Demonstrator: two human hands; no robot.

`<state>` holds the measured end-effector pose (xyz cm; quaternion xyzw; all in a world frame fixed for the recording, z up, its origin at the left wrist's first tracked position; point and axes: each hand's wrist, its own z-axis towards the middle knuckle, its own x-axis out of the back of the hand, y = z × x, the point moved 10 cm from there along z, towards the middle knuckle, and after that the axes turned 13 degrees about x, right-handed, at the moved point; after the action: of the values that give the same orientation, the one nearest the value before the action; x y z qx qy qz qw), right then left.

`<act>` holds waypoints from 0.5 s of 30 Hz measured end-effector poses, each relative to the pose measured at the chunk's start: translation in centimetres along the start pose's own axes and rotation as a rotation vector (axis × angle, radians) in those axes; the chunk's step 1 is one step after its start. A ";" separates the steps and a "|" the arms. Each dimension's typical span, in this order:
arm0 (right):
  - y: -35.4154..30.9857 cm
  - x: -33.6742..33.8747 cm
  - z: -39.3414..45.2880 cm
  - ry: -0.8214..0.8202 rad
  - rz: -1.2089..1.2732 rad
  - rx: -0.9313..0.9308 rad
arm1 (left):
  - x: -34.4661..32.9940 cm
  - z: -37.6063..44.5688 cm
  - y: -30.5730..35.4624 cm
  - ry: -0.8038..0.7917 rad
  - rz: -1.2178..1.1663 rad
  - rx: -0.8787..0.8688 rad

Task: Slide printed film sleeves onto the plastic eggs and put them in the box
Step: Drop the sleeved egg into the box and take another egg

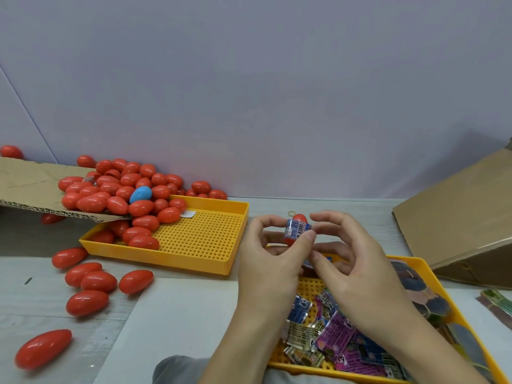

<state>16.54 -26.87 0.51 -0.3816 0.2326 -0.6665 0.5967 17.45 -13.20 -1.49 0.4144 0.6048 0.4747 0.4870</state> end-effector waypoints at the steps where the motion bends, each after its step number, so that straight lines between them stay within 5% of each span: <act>1: 0.0 -0.1 0.0 -0.006 -0.010 -0.003 | 0.0 0.0 -0.1 0.003 0.005 0.003; 8: -0.4 0.3 0.3 0.033 -0.058 0.009 | -2.7 0.0 -1.7 -0.244 -0.154 0.207; 15: -1.4 0.5 0.3 0.019 -0.216 0.074 | -3.2 0.1 -1.9 -0.298 -0.202 0.207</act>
<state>15.91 -27.09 1.88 -0.3757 0.1709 -0.7388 0.5327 18.07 -16.61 -2.77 0.4653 0.6099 0.2923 0.5710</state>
